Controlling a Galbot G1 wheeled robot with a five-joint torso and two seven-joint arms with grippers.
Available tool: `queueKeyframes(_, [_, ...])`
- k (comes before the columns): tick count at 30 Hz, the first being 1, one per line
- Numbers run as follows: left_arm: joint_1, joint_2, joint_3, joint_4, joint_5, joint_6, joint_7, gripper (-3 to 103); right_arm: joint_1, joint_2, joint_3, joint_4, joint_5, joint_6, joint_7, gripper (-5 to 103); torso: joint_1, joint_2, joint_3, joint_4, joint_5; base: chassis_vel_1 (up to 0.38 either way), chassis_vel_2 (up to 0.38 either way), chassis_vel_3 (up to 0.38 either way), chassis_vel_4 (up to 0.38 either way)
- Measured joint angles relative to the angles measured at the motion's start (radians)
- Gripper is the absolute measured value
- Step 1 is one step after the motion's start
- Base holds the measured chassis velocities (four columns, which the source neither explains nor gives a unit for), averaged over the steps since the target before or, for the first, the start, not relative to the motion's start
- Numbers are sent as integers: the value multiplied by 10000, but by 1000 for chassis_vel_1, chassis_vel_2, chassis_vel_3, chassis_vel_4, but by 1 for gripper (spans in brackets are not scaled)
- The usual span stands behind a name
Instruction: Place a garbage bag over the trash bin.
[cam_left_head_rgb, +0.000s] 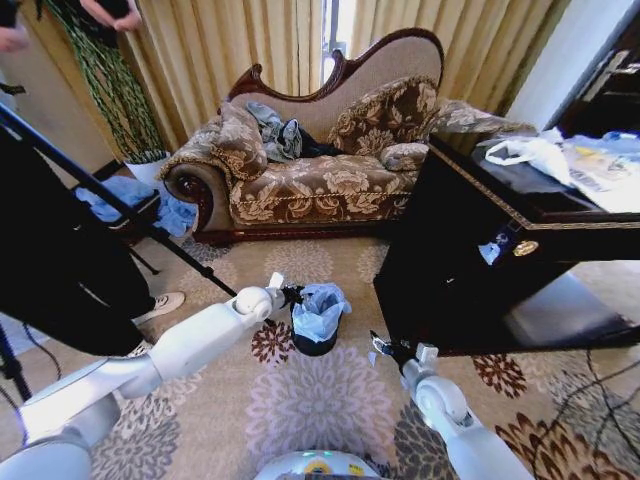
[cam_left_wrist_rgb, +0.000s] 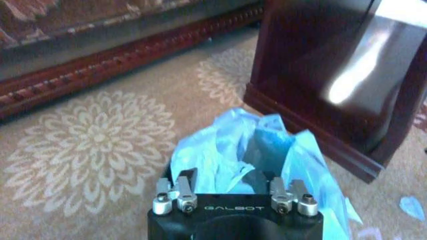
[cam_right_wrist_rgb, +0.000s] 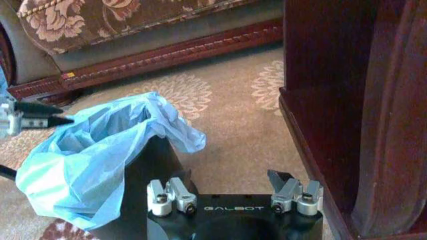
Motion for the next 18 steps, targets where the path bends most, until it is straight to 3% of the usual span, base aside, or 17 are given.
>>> queueKeyframes(2, [98,-12,3,81,202,3,23,72,25,26,-3,-6,-23,27,0,73,0,0,0,1,-2,0,0,0,0])
queueKeyframes(5, [143,-53,17,206,351,-44,28,78,-26,73,-5,32,-34,58,16,76,0,0,0,0,0,0,0,0,0])
queueKeyframes(7, [149,-144,38,421,506,-124,46,92,-131,89,-46,140,-42,97,25,72,0,0,0,-2,0,0,0,0,0])
queueKeyframes(8, [149,-144,38,421,506,-124,46,92,-131,89,-46,140,-42,97,25,72,0,0,0,-2,0,0,0,0,0])
queueKeyframes(18, [87,-410,136,1009,948,-399,171,57,-89,64,-79,120,-73,191,34,73,0,0,0,-2,-1,0,0,0,0])
